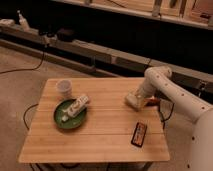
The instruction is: Wipe the white sponge on the table
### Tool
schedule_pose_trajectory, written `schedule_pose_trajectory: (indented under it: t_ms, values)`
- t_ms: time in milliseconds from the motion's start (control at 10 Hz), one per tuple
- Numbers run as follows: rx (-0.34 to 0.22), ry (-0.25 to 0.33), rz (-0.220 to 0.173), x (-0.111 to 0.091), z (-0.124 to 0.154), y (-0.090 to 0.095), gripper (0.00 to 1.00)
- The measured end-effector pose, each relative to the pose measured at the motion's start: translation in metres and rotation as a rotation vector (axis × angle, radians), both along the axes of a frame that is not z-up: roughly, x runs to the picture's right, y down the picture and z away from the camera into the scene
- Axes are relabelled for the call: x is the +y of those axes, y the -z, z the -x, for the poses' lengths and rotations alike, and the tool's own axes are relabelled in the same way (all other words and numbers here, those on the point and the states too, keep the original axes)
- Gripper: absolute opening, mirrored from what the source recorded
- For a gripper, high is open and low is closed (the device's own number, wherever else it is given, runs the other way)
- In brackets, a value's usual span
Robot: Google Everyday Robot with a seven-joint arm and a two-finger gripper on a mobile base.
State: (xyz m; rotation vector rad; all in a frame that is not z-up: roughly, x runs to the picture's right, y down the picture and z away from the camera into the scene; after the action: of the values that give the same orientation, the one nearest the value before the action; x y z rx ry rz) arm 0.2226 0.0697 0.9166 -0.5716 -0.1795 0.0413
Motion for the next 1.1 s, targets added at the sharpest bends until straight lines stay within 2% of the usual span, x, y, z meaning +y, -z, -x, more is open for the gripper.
schedule_pose_trajectory:
  t_ms: [300, 600, 900, 1100]
  values:
    - [-0.022, 0.029, 0.002, -0.025, 0.03, -0.019, 0.48]
    - [-0.041, 0.098, -0.008, -0.042, 0.071, -0.031, 0.48]
    - [-0.076, 0.212, -0.029, -0.036, 0.11, -0.027, 0.48]
    - [-0.123, 0.291, -0.027, -0.01, 0.13, -0.01, 0.48]
